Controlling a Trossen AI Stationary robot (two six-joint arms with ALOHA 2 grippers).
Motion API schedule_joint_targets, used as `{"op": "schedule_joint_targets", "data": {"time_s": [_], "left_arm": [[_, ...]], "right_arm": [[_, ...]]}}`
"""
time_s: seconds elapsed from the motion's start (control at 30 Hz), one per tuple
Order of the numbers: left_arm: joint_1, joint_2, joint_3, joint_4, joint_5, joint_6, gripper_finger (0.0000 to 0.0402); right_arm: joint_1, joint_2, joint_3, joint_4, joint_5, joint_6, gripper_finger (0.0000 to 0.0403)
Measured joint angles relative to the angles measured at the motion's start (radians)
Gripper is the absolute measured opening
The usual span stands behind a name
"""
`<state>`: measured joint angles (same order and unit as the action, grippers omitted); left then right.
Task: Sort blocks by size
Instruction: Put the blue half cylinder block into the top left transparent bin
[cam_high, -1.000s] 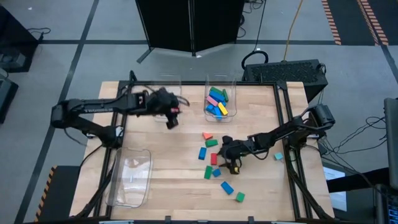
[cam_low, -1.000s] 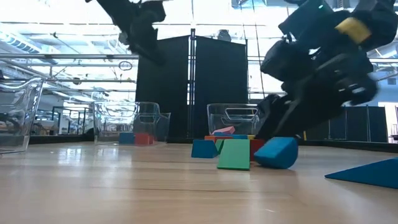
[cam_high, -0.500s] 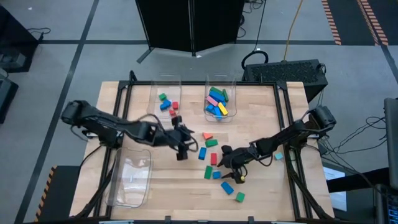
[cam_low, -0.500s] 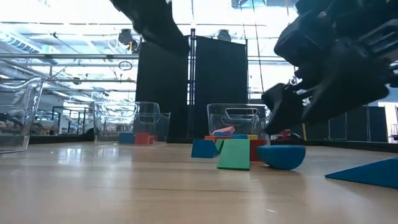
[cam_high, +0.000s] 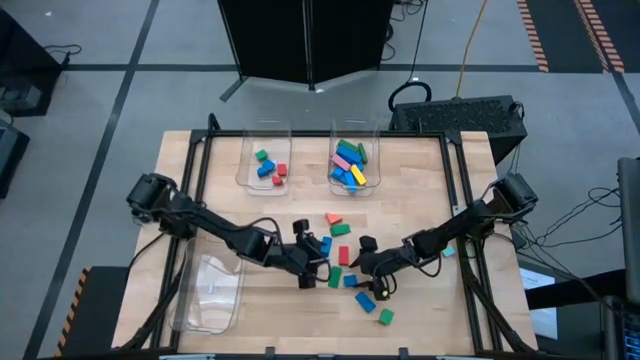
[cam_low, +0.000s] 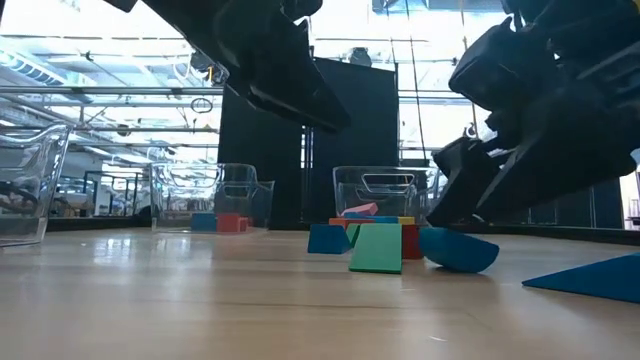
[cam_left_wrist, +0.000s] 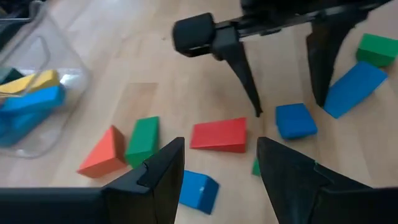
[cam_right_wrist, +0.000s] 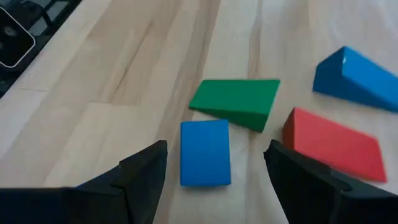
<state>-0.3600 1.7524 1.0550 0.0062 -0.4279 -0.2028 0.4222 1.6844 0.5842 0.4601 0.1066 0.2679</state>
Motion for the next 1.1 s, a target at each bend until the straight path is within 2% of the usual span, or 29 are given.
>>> {"op": "schedule_joint_targets", "data": {"time_s": [0.37,0.7,0.83,0.93,1.1], "left_arm": [[-0.051,0.083,0.000,0.059,0.002,-0.054,0.0203],[-0.061,0.146,0.000,0.098,0.030,-0.053,0.0203],[-0.062,0.145,0.000,0.100,0.059,-0.054,0.0203],[-0.062,0.145,0.000,0.100,0.079,-0.054,0.0203],[-0.061,0.145,0.000,0.100,0.084,-0.054,0.0203]], "right_arm": [[0.038,0.002,0.000,-0.025,0.051,0.066,0.0263],[0.039,0.138,0.065,-0.011,0.067,0.085,0.0263],[0.038,0.154,0.088,-0.014,0.066,0.066,0.0260],[0.037,0.150,0.087,-0.025,0.058,0.061,0.0242],[0.036,0.149,0.088,-0.049,0.061,0.060,0.0184]]}}
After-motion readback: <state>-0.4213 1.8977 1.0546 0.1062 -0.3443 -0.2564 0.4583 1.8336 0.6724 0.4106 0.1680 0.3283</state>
